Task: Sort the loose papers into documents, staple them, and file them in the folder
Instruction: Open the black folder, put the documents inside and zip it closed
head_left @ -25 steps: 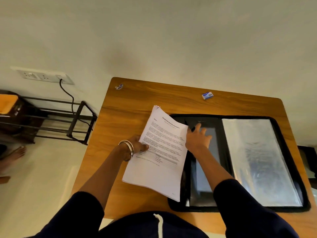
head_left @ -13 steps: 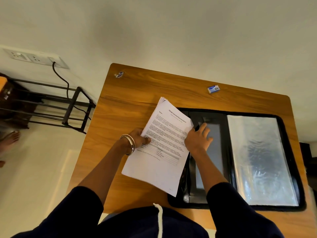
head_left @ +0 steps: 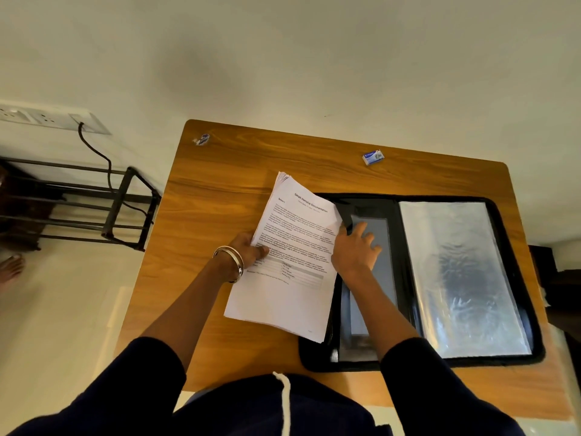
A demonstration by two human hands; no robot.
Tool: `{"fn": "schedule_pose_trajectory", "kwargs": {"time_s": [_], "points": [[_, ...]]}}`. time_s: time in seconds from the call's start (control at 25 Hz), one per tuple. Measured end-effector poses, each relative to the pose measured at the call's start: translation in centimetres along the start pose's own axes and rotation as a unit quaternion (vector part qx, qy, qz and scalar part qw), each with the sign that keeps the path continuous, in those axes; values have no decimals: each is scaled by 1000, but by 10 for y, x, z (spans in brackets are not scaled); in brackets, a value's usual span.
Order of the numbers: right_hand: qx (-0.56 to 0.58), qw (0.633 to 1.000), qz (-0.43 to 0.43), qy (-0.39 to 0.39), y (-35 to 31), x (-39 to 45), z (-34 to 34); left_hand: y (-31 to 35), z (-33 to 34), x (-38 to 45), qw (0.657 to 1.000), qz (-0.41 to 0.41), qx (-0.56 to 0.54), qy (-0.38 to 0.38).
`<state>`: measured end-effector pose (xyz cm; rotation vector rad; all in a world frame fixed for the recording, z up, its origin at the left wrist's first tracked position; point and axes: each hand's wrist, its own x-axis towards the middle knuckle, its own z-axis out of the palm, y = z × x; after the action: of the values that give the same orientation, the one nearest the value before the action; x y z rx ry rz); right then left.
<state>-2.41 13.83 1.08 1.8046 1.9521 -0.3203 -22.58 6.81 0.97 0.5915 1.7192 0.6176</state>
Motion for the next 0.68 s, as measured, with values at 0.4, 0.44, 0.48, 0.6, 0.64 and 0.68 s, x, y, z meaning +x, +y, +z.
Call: {"fn": "schedule_pose_trajectory", "kwargs": {"time_s": [0.4, 0.44, 0.48, 0.6, 0.64, 0.68], "points": [[71, 993, -93, -25, 39, -56, 19, -22, 40, -14, 997, 27, -68, 25], [70, 992, -99, -25, 41, -58, 15, -23, 48, -19, 996, 20, -83, 23], [66, 992, -105, -27, 42, -60, 12, -23, 55, -22, 994, 11, -105, 20], [53, 990, -126, -19, 43, -66, 5, -20, 80, -33, 985, -10, -173, 2], [53, 989, -135, -18, 44, -68, 4, -18, 88, -35, 982, -18, -188, -6], [53, 988, -144, -16, 44, -68, 3, -15, 96, -37, 979, -27, -200, -10]]}}
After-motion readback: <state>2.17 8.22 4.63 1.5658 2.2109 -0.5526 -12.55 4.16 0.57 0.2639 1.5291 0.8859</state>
